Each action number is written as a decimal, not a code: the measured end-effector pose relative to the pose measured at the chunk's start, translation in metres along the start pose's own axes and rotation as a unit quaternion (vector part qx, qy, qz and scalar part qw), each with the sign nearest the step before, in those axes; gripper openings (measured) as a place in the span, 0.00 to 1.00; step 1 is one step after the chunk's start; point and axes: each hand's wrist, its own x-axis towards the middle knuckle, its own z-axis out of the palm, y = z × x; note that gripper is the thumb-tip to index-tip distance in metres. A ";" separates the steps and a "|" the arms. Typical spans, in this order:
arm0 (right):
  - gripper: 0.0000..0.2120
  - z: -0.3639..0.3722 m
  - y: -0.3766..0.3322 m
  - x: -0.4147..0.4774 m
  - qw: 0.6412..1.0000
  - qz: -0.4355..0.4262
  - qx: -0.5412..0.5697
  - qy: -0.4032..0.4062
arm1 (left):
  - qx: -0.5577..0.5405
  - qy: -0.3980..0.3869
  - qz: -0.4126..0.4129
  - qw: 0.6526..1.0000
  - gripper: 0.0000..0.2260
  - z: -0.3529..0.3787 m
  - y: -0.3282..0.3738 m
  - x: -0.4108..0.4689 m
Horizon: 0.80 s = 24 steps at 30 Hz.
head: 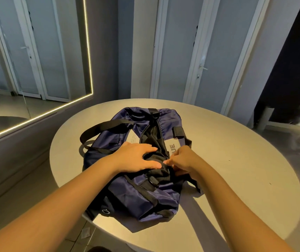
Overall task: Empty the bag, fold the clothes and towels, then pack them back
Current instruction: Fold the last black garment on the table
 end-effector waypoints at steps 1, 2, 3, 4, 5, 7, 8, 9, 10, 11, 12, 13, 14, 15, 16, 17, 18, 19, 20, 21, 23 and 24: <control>0.17 0.005 0.001 0.002 1.000 -0.009 -0.006 0.006 | 0.011 -0.015 0.002 1.000 0.36 0.001 0.001 0.003; 0.18 0.009 0.003 0.003 1.000 -0.017 -0.006 0.008 | 0.021 -0.032 0.003 0.999 0.36 0.002 0.001 0.005; 0.16 0.009 0.005 0.004 1.000 -0.018 0.004 0.008 | 0.027 -0.052 0.001 0.998 0.36 0.004 -0.001 0.007; 0.13 0.006 0.009 0.004 0.999 -0.013 0.026 0.013 | 0.030 -0.072 -0.001 0.997 0.35 0.005 -0.003 0.009; 0.10 0.001 0.013 0.003 0.998 -0.006 0.050 0.025 | 0.031 -0.089 -0.003 0.996 0.35 0.007 -0.005 0.011; 0.12 -0.015 0.023 0.000 0.996 -0.005 0.030 0.085 | 0.036 -0.106 -0.004 0.994 0.34 0.010 -0.007 0.014; 0.14 -0.020 0.028 -0.001 0.995 -0.001 -0.015 0.103 | 0.036 -0.109 -0.006 0.993 0.34 0.011 -0.007 0.014; 0.16 -0.023 0.032 -0.002 0.993 0.008 -0.066 0.103 | 0.036 -0.112 -0.008 0.993 0.35 0.012 -0.008 0.016; 0.18 -0.024 0.036 -0.003 0.990 0.020 -0.108 0.091 | 0.037 -0.116 -0.010 0.993 0.35 0.013 -0.007 0.017; 0.20 -0.023 0.039 -0.003 0.987 0.032 -0.138 0.080 | 0.040 -0.122 -0.013 0.992 0.35 0.014 -0.006 0.017; 0.21 -0.022 0.041 -0.003 0.983 0.038 -0.161 0.078 | 0.044 -0.125 -0.014 0.991 0.34 0.016 -0.004 0.018; 0.22 -0.021 0.043 -0.002 0.979 0.041 -0.184 0.082 | 0.048 -0.127 -0.016 0.991 0.34 0.017 -0.004 0.019; 0.21 -0.020 0.045 -0.001 0.975 0.042 -0.200 0.086 | 0.050 -0.129 -0.018 0.990 0.34 0.017 -0.004 0.019; 0.21 -0.019 0.047 0.001 0.975 0.042 -0.204 0.084 | 0.050 -0.130 -0.020 0.990 0.34 0.018 -0.004 0.019; 0.21 -0.017 0.050 0.003 0.979 0.045 -0.185 0.073 | 0.050 -0.132 -0.022 0.990 0.34 0.018 -0.004 0.019; 0.21 -0.015 0.052 0.005 0.986 0.048 -0.150 0.055 | 0.051 -0.133 -0.023 0.989 0.34 0.018 -0.005 0.020; 0.20 -0.012 0.053 0.006 0.992 0.038 -0.113 0.041 | 0.053 -0.137 -0.024 0.989 0.34 0.018 -0.005 0.020; 0.19 -0.009 0.055 0.007 0.995 0.021 -0.093 0.039 | 0.055 -0.139 -0.025 0.988 0.34 0.018 -0.004 0.020; 0.18 -0.007 0.056 0.007 0.996 0.005 -0.081 0.044 | 0.057 -0.139 -0.027 0.988 0.34 0.019 -0.004 0.020; 0.16 -0.010 0.054 0.003 0.996 -0.005 -0.070 0.045 | 0.059 -0.137 -0.029 0.988 0.33 0.019 -0.004 0.020; 0.13 -0.025 0.049 -0.006 0.998 -0.026 -0.049 0.034 | 0.063 -0.138 -0.035 0.988 0.34 0.021 -0.005 0.020; 0.13 -0.037 0.048 -0.012 0.998 -0.037 -0.045 0.029 | 0.065 -0.140 -0.036 0.987 0.34 0.022 -0.006 0.021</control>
